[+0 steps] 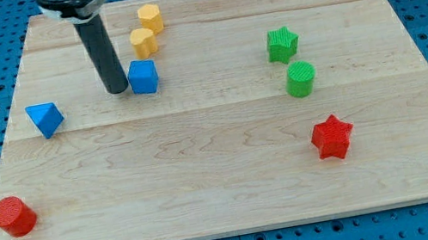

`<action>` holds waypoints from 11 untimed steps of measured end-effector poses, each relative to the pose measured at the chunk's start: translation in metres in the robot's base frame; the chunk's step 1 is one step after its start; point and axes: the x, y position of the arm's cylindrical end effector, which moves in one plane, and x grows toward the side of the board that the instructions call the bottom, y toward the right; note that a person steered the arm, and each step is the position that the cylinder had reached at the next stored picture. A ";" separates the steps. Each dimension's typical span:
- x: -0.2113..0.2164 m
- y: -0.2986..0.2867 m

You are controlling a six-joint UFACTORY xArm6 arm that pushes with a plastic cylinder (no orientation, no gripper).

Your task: Slide the triangle to the bottom left of the cube

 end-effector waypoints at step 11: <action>0.097 -0.013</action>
